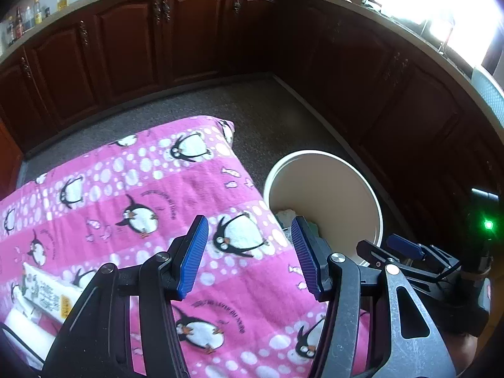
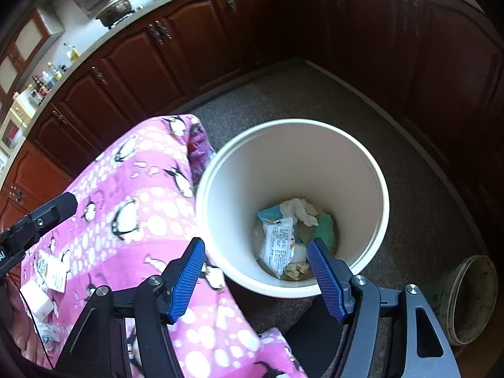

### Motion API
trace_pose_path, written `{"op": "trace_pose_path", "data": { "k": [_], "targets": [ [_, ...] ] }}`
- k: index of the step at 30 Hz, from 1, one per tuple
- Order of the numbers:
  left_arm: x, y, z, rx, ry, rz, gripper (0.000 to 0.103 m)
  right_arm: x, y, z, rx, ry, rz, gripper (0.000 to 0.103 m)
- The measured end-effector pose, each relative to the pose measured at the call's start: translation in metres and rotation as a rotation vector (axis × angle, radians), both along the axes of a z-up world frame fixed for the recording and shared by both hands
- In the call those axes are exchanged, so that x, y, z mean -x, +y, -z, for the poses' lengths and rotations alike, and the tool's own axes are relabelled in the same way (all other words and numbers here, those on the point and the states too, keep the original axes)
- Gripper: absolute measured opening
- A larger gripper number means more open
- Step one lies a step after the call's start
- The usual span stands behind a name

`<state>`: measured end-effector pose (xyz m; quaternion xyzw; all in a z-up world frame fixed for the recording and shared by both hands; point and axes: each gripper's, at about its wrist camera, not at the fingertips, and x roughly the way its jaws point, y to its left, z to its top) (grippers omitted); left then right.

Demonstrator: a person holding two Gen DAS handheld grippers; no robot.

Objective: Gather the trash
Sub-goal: 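Move both open grippers back over the table toward the remaining items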

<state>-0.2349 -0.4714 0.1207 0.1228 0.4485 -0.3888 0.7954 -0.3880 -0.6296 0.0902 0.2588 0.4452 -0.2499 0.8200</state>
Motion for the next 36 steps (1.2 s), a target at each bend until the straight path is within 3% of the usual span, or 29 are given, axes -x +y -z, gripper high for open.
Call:
{"op": "trace_pose_path", "data": {
  "k": [19,36],
  "targets": [
    [-0.001,0.096,-0.036,0.019,-0.095,-0.098,0.054,-0.033,0.095,-0.052,0.059,-0.098,-0.151,0.071],
    [-0.016,0.185,-0.04,0.022,-0.063,-0.191,0.062,-0.068,0.168,-0.058,0.062,-0.094,-0.298,0.073]
  ]
}}
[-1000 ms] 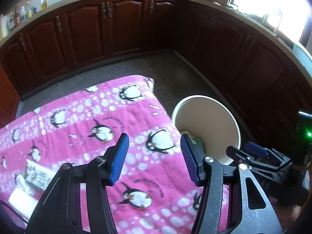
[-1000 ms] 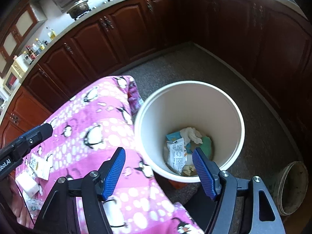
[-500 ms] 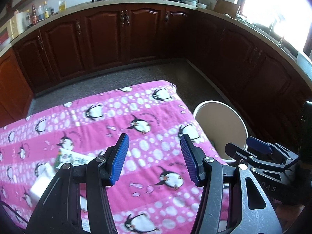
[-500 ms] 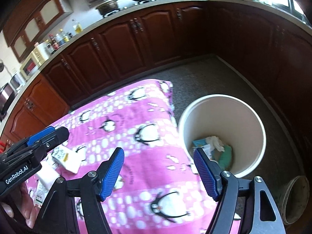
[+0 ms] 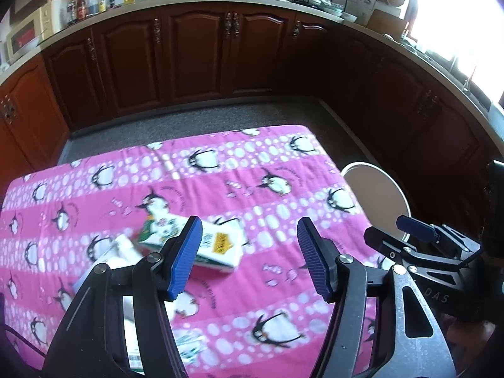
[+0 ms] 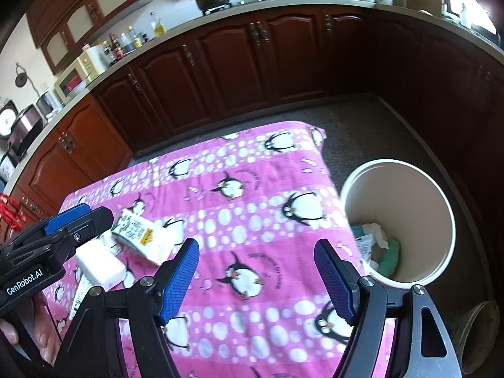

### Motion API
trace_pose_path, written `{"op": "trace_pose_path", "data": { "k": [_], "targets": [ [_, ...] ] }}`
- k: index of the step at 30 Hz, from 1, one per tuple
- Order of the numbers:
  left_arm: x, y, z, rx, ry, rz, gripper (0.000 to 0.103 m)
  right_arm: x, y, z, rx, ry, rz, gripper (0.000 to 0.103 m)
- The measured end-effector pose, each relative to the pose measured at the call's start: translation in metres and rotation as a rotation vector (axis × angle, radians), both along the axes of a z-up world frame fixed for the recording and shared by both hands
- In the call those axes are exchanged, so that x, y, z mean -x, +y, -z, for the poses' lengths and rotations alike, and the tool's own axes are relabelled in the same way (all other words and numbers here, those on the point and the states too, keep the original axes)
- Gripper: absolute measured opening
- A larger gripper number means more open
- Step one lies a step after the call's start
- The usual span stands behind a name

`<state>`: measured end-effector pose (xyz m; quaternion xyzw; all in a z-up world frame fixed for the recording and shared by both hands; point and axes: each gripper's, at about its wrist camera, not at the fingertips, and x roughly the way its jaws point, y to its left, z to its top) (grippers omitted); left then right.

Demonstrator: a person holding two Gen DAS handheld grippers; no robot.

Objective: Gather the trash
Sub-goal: 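Move both open grippers back over the table toward the remaining items, then grasp the white foam block with the left gripper while the right gripper grasps the plastic wrapper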

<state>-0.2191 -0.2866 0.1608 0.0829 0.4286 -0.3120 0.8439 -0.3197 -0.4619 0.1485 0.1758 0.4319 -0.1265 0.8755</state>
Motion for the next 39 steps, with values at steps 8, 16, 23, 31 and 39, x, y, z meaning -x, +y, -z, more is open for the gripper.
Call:
{"op": "trace_pose_path", "data": {
  "k": [8,16,23,31,39],
  "targets": [
    [-0.008,0.051,0.008,-0.002,0.06,-0.037,0.062,-0.012,0.032,0.0,-0.018,0.003,-0.085,0.074],
    [-0.027,0.117,0.014,0.015,0.154,-0.101,0.062,-0.023,0.065,0.016,-0.062,0.035,-0.178,0.074],
    [-0.041,0.158,0.037,0.021,0.237,-0.195,0.063,-0.034,0.092,0.032,-0.099,0.06,-0.26,0.074],
    [-0.053,0.142,0.06,0.036,0.288,-0.208,0.063,-0.04,0.132,0.053,-0.18,0.11,-0.403,0.074],
    [-0.067,0.131,0.077,0.016,0.307,-0.229,0.062,-0.047,0.166,0.076,-0.208,0.145,-0.545,0.074]
  ]
}}
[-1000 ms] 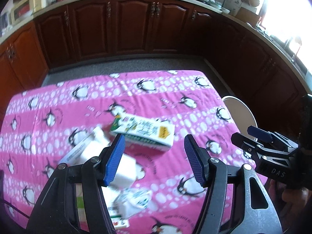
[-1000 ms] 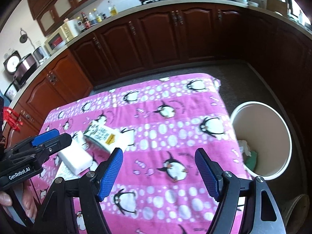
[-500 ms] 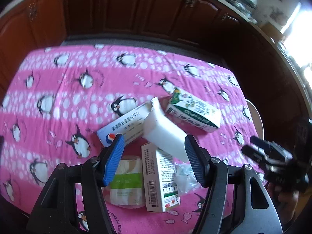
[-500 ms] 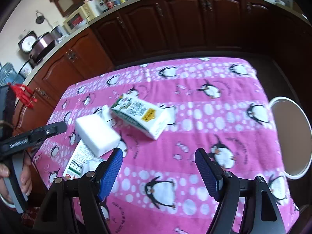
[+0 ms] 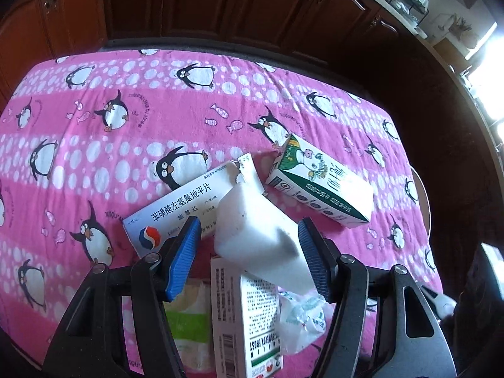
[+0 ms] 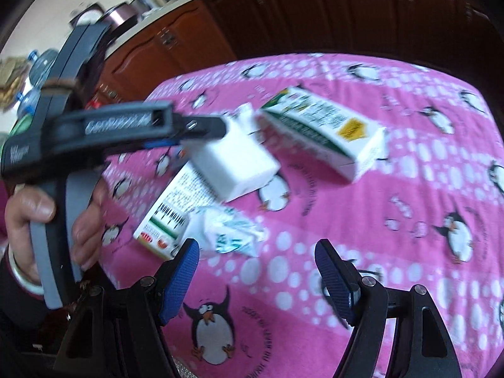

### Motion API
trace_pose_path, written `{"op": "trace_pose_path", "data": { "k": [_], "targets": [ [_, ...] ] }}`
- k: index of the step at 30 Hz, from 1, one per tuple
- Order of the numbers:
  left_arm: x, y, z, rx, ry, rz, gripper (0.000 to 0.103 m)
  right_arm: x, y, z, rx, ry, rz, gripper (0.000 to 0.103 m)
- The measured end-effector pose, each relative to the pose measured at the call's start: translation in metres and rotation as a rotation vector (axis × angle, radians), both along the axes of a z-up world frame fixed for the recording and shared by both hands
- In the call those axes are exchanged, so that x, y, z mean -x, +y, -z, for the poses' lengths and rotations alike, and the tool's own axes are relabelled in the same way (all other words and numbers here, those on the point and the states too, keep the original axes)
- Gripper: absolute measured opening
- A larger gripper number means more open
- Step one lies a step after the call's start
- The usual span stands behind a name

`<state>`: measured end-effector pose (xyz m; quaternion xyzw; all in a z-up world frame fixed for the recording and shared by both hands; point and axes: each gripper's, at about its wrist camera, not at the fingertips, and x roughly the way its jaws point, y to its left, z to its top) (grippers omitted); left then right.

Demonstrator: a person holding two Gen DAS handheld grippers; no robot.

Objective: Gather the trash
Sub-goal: 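Grasp the white foam block with the left gripper while the right gripper grasps the plastic wrapper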

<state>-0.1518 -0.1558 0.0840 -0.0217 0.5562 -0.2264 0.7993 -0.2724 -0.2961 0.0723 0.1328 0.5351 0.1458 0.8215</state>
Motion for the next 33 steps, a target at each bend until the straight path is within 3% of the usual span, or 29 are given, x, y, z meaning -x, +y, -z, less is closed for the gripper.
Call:
{"op": "trace_pose_path", "data": {
  "k": [2,7,10,16,24,33],
  "targets": [
    [0.0,-0.001,0.001,0.0,-0.002,0.012,0.045,-0.004,0.004,0.007,-0.015,0.011,-0.012,0.074],
    [0.004,-0.006,0.001,-0.019,-0.029,0.051,0.041,-0.018,0.012,0.025,-0.062,0.035,-0.028,0.073],
    [0.006,-0.005,-0.002,-0.021,-0.048,0.058,0.039,-0.021,0.014,0.031,-0.101,0.033,-0.019,0.046],
    [0.007,0.004,-0.025,-0.002,-0.091,0.062,0.038,-0.013,0.011,0.02,-0.094,-0.026,-0.027,0.019],
    [0.013,0.006,-0.055,0.011,-0.157,0.074,0.038,0.007,-0.01,-0.007,-0.048,-0.082,-0.005,0.014],
    [0.027,-0.023,-0.072,0.023,-0.196,0.133,0.038,0.024,-0.04,-0.03,-0.023,-0.137,0.073,0.014]
  ]
}}
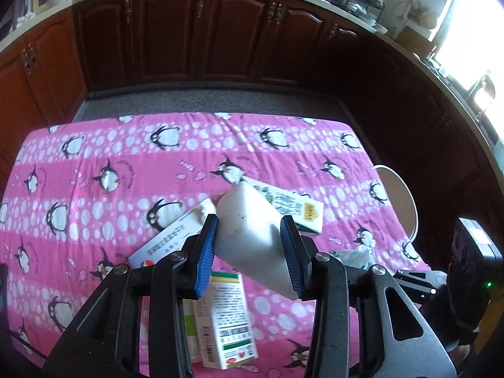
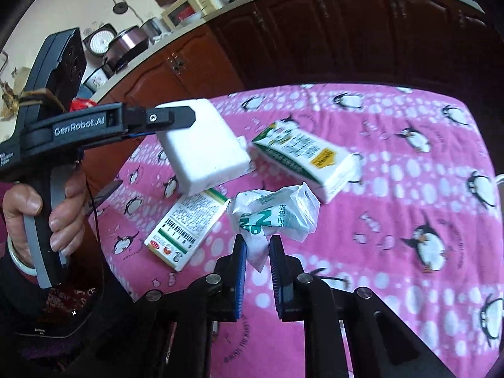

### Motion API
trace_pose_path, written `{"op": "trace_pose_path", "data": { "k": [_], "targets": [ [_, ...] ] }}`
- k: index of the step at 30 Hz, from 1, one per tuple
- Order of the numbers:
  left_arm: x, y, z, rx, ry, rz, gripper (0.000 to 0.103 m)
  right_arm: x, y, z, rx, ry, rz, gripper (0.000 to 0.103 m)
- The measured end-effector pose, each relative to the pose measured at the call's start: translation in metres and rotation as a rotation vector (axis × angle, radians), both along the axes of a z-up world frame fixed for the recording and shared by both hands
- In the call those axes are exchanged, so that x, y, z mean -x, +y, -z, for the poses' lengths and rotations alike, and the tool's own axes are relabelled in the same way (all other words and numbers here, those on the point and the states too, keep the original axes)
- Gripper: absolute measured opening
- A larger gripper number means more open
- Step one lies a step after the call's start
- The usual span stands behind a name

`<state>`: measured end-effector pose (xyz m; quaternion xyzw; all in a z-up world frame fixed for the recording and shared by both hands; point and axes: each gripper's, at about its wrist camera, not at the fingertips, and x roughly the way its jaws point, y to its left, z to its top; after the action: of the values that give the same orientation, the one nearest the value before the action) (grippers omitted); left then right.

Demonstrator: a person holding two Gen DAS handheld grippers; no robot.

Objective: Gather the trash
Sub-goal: 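Grasp the white foam block with the left gripper while the right gripper grasps the plastic wrapper, then carry foam block and wrapper over the white bin and open both grippers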

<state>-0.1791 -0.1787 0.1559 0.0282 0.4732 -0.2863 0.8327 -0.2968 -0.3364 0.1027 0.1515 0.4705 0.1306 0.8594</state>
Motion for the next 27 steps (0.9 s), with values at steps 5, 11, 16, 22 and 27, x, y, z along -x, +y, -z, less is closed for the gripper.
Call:
{"op": "trace_pose_path", "data": {
  "k": [5,11,16,22,27],
  "targets": [
    [0.006,-0.016,-0.005,-0.012,-0.022,0.027,0.038,0.007,-0.021,-0.01,0.01,-0.022,0.044,0.014],
    [0.016,-0.036,-0.009,-0.04,-0.055,0.066,0.038,0.013,-0.043,-0.017,0.017,-0.036,0.09,0.014],
    [0.021,-0.053,-0.012,-0.058,-0.073,0.098,0.038,0.018,-0.059,-0.022,0.018,-0.048,0.125,0.014],
    [0.027,-0.075,-0.017,-0.067,-0.087,0.136,0.038,0.026,-0.079,-0.029,0.019,-0.063,0.166,0.014],
    [0.032,-0.097,-0.02,-0.071,-0.094,0.174,0.038,0.035,-0.103,-0.032,0.022,-0.068,0.213,0.014]
  ]
}}
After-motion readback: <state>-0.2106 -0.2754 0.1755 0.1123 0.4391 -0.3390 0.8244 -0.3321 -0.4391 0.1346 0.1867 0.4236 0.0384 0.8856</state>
